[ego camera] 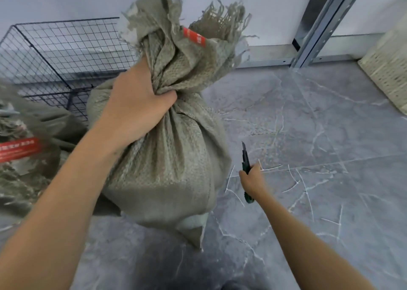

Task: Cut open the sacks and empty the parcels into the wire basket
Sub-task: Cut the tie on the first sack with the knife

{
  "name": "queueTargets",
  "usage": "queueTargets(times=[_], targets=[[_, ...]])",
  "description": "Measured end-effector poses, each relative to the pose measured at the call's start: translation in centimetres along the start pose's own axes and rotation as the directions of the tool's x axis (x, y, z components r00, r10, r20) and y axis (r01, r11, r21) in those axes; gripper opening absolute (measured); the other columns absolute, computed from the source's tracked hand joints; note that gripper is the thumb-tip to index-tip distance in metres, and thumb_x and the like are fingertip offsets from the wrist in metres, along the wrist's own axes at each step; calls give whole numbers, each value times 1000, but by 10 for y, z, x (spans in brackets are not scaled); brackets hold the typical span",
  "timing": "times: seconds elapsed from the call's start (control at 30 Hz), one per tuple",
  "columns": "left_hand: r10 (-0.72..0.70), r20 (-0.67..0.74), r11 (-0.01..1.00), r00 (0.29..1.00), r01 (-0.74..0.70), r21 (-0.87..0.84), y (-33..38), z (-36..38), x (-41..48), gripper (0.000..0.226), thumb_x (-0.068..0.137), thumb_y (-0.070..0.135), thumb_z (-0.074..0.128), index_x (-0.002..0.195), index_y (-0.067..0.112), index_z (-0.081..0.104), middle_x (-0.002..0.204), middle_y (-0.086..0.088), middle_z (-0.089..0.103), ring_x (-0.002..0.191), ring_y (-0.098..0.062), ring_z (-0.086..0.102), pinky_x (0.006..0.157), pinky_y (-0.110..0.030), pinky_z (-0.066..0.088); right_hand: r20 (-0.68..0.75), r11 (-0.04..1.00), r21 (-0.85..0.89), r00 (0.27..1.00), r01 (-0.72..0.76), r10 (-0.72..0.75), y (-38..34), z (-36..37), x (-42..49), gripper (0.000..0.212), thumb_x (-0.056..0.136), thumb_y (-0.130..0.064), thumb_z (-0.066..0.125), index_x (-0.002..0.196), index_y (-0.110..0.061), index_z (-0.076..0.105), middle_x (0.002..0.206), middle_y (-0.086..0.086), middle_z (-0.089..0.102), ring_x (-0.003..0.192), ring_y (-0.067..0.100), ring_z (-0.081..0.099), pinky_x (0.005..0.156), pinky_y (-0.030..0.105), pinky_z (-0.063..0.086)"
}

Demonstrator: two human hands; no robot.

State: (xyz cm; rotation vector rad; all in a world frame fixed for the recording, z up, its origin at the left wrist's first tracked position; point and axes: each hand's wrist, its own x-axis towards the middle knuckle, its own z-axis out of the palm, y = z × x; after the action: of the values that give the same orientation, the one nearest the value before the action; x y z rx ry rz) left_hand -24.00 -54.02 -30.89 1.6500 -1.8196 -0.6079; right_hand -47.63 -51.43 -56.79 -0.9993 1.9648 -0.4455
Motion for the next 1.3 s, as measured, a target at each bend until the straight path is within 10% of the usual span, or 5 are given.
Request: queueTargets(times=[0.23,0.53,0.93,1.3], targets=[[12,-3,1000,1000,-12,-4,-3,2,3,29,87,19,58,115,26,54,96,22,58,90,10,52,68,-10,35,-31,944,-319,996,-86,81,49,28,23,27,94,-24,48,114,-7,43,111,17,52,82,30,56,55,30,39],[12,-13,1000,1000,-13,-28,-4,3,3,28,86,18,59,113,23,57,101,13,64,96,0,59,80,-22,46,-22,762,-643,996,-79,85,82,49,40,30,95,-14,52,122,-4,49,112,11,62,101,27,63,70,33,49],[19,-25,999,999,-20,-36,-5,3,4,32,85,18,58,116,24,55,100,18,61,93,8,53,69,-10,35,-27,792,-609,999,-45,36,64,33,27,27,96,-21,49,116,-3,48,113,14,59,104,31,60,74,34,44],[9,-59,944,998,-28,-330,3,-2,9,39,85,27,65,123,24,56,108,19,63,100,8,57,78,-10,42,-234,955,-43,926,293,-295,-85,-18,-17,26,93,-19,52,113,-4,60,97,8,63,95,25,61,69,25,38]])
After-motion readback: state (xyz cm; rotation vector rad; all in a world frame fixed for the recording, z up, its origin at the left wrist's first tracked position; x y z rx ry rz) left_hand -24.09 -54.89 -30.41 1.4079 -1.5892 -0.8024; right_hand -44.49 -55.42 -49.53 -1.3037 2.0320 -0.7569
